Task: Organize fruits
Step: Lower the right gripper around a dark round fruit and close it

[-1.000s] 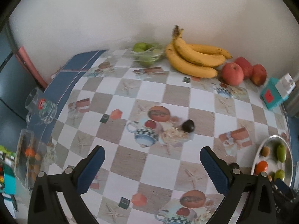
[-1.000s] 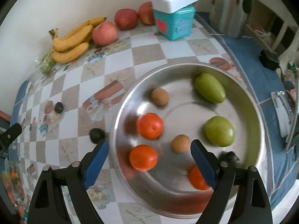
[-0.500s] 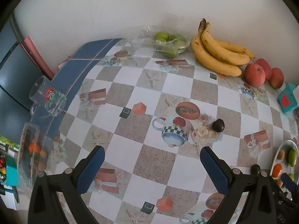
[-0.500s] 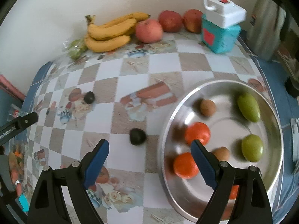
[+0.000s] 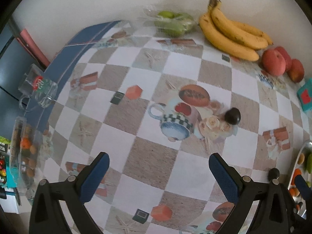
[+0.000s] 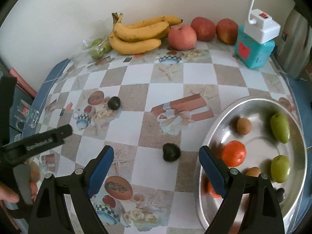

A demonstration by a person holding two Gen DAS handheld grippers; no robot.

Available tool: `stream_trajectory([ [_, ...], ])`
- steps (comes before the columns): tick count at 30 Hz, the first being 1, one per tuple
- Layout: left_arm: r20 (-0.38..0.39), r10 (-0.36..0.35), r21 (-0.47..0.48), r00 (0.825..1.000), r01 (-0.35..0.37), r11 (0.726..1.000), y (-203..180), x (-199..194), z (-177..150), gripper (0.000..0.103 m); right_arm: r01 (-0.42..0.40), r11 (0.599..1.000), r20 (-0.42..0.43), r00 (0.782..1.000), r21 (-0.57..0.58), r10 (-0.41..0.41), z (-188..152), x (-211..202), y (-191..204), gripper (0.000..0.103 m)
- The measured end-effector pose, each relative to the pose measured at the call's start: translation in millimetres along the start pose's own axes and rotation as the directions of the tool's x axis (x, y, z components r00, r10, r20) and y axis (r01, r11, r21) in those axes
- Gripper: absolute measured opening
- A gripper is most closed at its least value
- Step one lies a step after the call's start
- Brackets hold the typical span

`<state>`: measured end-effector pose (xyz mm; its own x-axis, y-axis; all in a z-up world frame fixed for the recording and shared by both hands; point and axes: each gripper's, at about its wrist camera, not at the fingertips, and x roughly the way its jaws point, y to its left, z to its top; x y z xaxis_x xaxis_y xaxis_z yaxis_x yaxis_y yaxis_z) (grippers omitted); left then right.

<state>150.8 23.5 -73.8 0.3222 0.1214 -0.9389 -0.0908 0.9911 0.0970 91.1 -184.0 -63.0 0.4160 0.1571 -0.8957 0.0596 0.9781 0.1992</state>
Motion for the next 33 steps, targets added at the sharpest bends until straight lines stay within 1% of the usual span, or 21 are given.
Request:
stream_trajectory([
  [4, -0.023, -0.012, 0.038, 1.000, 0.013, 0.999, -12, 7, -3, 0.103, 0.033, 0.999, 0.000, 0.999, -0.032, -0.033, -1, 5, 7, 0.089],
  [10, -0.037, -0.026, 0.058, 0.999, 0.028, 0.998, -19, 12, -4, 0.103, 0.062, 0.997, -0.016, 0.998, -0.043, -0.062, -1, 14, 10, 0.088],
  [12, -0.039, -0.026, 0.053, 0.999, 0.029, 0.998, -18, 13, -3, 0.103, 0.070, 0.997, -0.017, 0.997, -0.038, -0.070, -1, 16, 9, 0.081],
  [13, -0.039, -0.026, 0.050, 0.999, 0.028, 0.998, -17, 13, -3, 0.103, 0.070, 0.997, -0.018, 0.997, -0.036, -0.071, -1, 16, 8, 0.073],
  [14, -0.038, -0.026, 0.045, 0.999, 0.027, 0.999, -16, 13, -2, 0.103, 0.076, 0.997, -0.021, 0.997, -0.032, -0.077, -1, 16, 7, 0.069],
  [16, -0.038, -0.027, 0.038, 0.999, 0.029, 0.999, -14, 13, -2, 0.103, 0.086, 0.996, -0.026, 0.996, -0.028, -0.086, 0, 18, 5, 0.067],
  [18, -0.037, -0.032, 0.033, 0.999, 0.033, 0.999, -13, 13, -2, 0.103, 0.097, 0.995, -0.028, 0.995, -0.030, -0.097, -1, 19, 4, 0.062],
  [20, -0.037, -0.036, 0.031, 0.999, 0.037, 0.999, -13, 13, -1, 0.103, 0.119, 0.992, -0.035, 0.992, -0.032, -0.120, -1, 21, 4, 0.054],
  [24, -0.040, -0.042, 0.031, 0.998, 0.043, 0.999, -14, 14, -1, 0.103, 0.128, 0.991, -0.060, 0.990, -0.041, -0.130, -5, 30, 4, 0.049],
  [25, -0.041, -0.043, 0.031, 0.998, 0.045, 0.999, -14, 14, -1, 0.103, 0.142, 0.989, -0.056, 0.988, -0.051, -0.145, -5, 31, 6, 0.047],
  [28, -0.040, -0.045, 0.027, 0.998, 0.046, 0.999, -13, 15, -1, 0.103, 0.182, 0.981, -0.052, 0.981, -0.066, -0.185, -5, 33, 8, 0.044],
  [30, -0.040, -0.047, 0.023, 0.998, 0.048, 0.999, -13, 15, 0, 0.103, 0.192, 0.979, -0.049, 0.980, -0.067, -0.195, -5, 34, 8, 0.043],
  [33, -0.041, -0.048, 0.019, 0.998, 0.049, 0.999, -13, 15, 0, 0.103, 0.204, 0.976, -0.049, 0.977, -0.072, -0.208, -5, 36, 9, 0.038],
])
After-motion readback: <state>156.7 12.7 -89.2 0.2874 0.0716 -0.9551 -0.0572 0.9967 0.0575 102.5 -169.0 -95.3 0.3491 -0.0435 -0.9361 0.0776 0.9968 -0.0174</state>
